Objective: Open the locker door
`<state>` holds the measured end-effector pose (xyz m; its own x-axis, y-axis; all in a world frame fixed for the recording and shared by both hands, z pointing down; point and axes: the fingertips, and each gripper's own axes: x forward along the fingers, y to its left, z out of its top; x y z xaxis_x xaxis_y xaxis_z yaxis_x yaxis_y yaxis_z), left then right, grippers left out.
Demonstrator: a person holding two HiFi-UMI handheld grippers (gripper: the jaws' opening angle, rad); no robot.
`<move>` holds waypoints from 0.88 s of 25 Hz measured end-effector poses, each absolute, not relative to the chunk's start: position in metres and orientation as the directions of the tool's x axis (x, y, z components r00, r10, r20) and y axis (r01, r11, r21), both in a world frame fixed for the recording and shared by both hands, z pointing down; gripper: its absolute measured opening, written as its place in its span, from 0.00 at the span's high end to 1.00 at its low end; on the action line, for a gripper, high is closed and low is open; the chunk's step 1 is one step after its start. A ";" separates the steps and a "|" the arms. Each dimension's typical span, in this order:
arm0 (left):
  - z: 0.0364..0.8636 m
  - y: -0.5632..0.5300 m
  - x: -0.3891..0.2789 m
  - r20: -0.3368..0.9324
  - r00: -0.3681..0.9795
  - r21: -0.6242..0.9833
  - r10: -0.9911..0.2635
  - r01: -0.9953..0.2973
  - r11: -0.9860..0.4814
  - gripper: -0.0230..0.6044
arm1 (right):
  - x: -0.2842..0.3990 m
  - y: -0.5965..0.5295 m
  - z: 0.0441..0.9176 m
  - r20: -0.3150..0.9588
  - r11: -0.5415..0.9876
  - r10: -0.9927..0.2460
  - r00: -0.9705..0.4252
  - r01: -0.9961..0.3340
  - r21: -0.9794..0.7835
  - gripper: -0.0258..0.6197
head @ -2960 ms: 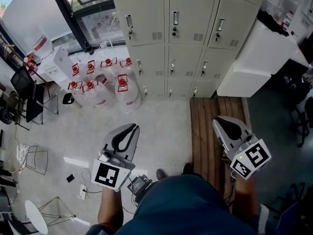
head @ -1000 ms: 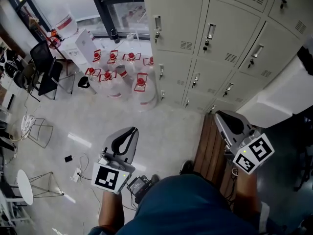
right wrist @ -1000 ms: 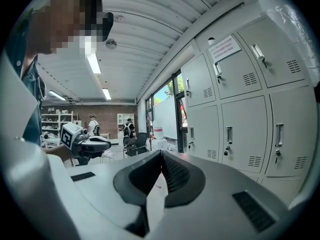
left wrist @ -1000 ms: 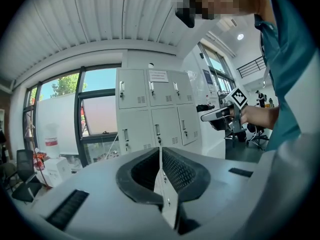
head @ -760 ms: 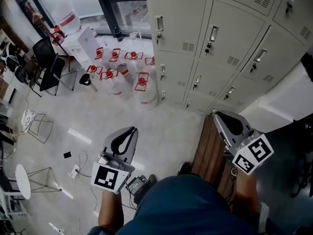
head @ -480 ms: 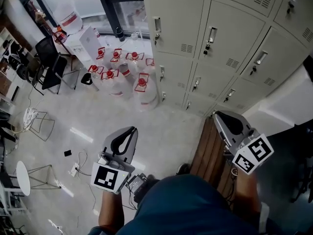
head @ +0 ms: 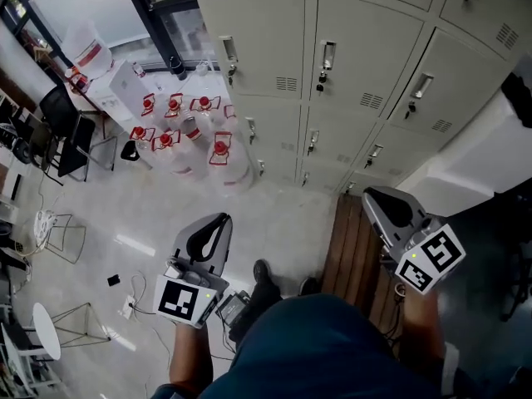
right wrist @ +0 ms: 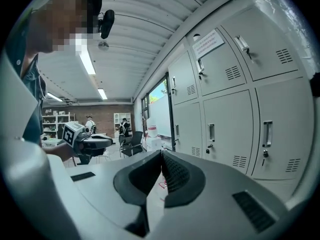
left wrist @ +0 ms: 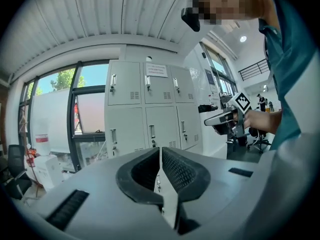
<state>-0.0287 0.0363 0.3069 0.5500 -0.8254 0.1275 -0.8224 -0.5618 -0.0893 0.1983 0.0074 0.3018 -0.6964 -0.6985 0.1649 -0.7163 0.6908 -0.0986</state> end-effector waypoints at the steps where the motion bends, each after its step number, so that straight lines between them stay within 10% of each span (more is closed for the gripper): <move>1: 0.306 0.028 -0.026 0.122 0.568 -0.090 -0.814 -0.810 -0.579 0.91 | 0.201 0.005 0.302 0.167 0.676 -0.712 -0.682 -0.730 -0.100 0.91; 22: 0.309 -0.082 -0.069 0.131 0.734 -0.070 -0.666 -0.663 -0.745 0.91 | 0.151 -0.054 0.295 0.189 0.513 -0.832 -0.522 -0.853 -0.097 0.91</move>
